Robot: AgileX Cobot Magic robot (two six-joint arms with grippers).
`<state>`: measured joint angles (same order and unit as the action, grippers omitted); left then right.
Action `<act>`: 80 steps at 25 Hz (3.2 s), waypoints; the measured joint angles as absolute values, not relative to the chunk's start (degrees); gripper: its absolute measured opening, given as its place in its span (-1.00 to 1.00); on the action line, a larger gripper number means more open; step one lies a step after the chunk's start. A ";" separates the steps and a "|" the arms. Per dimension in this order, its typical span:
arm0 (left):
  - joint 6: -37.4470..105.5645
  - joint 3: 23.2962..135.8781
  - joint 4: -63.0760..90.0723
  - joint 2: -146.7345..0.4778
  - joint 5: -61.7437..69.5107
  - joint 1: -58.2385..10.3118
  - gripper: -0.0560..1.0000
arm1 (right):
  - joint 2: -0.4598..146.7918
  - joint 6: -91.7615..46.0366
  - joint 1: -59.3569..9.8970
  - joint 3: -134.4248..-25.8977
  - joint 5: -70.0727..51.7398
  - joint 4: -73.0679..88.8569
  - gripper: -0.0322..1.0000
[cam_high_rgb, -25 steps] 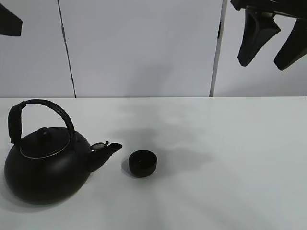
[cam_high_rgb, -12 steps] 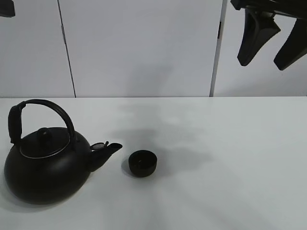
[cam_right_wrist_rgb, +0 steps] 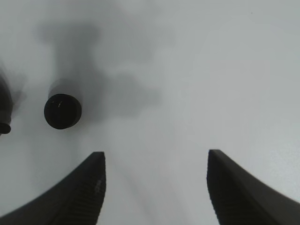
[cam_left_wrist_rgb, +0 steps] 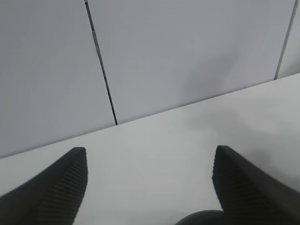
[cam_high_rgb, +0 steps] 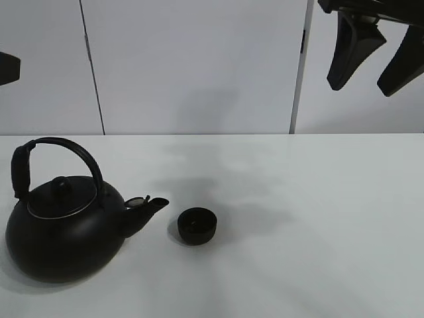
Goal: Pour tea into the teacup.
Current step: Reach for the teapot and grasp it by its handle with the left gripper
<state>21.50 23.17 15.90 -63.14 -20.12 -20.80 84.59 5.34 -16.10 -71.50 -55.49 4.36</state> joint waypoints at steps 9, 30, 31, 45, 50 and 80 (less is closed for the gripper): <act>8.25 14.07 3.62 -63.07 -29.62 -20.97 0.13 | 84.59 5.34 -16.10 -71.50 -55.36 4.36 -0.10; 13.84 10.28 1.30 -86.98 -55.07 -20.97 0.13 | 84.59 5.34 -16.10 -71.50 -55.34 4.36 -0.10; 13.94 10.28 1.77 -88.88 -57.35 -20.97 0.13 | 84.59 5.34 -16.10 -71.50 -55.34 4.36 -0.10; 14.02 10.86 9.78 -101.17 -66.69 -20.97 0.13 | 84.59 5.31 -16.10 -71.50 -55.29 4.36 -0.10; 13.61 11.46 9.85 -101.28 -66.20 -20.97 0.04 | 84.59 5.31 -16.10 -71.50 -55.28 4.36 -0.10; 12.18 15.86 5.16 -90.47 -58.17 -21.08 -0.70 | 84.59 5.38 -16.10 -71.47 -53.71 4.49 -0.10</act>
<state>12.18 15.86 5.16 -90.47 -58.17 -21.08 84.59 5.38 -16.10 -71.47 -53.71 4.49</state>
